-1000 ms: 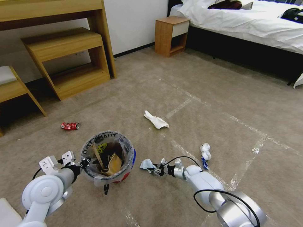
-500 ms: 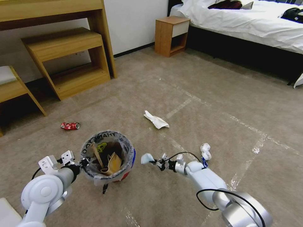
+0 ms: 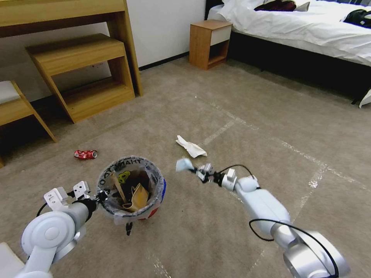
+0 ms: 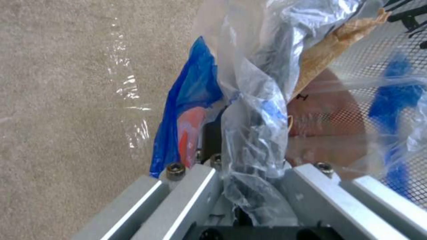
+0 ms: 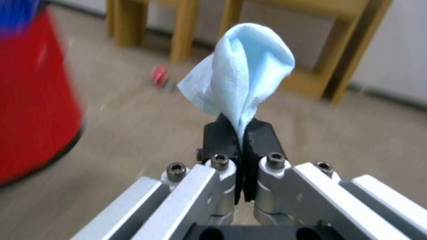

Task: Pick up the trash bin and place the garbage on the floor into it.

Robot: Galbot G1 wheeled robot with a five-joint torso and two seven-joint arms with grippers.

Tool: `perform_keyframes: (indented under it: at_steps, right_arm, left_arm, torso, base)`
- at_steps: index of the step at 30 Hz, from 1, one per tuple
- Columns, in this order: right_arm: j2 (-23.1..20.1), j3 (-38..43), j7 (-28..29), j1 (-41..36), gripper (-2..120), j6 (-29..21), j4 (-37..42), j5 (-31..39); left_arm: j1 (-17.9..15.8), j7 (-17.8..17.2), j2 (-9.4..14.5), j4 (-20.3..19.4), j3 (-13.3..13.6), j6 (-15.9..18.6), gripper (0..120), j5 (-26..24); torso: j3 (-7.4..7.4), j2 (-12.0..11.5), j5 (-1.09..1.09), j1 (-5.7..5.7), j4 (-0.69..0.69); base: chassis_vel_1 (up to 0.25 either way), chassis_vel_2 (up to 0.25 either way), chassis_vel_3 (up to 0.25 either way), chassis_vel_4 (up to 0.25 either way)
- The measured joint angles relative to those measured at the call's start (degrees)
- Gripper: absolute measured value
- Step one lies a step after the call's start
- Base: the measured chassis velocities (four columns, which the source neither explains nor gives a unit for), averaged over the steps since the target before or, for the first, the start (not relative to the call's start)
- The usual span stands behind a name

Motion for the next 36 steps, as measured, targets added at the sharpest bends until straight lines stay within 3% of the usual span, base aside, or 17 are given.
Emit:
perform_keyframes:
  at_steps: [6,18,28,36]
  right_arm:
    - [-5.18,-2.67,0.18,1.23,0,-4.81,16.39,10.29]
    - [-10.19,-10.8,-0.86,0.83,0,-9.35,34.72,16.34]
    - [-13.72,-17.83,-3.31,0.46,0,-10.41,40.74,17.03]
    - [-13.27,-22.67,-4.58,-1.28,0,-10.11,40.96,15.15]
  left_arm:
    - [-0.21,-0.52,0.25,-0.58,-0.41,-0.01,0,-0.78]
    - [0.01,-0.84,-0.39,-0.54,-0.61,-0.05,0,-0.77]
    - [0.31,-0.98,-0.76,-0.47,-0.72,-0.05,0,-0.76]
    - [0.76,-1.06,-0.92,-0.87,-0.92,-0.05,0,-0.68]
  torso:
    - [-0.01,0.0,-0.01,0.0,-0.01]
    - [-0.01,0.0,0.0,0.0,0.01]
    - [-0.01,0.01,-0.01,-0.01,-0.01]
    - [-0.01,0.0,0.0,0.0,0.0]
  base:
    - [0.0,0.0,0.0,0.0]
    - [0.0,0.0,0.0,0.0]
    - [0.0,0.0,0.0,0.0]
    - [0.0,0.0,0.0,0.0]
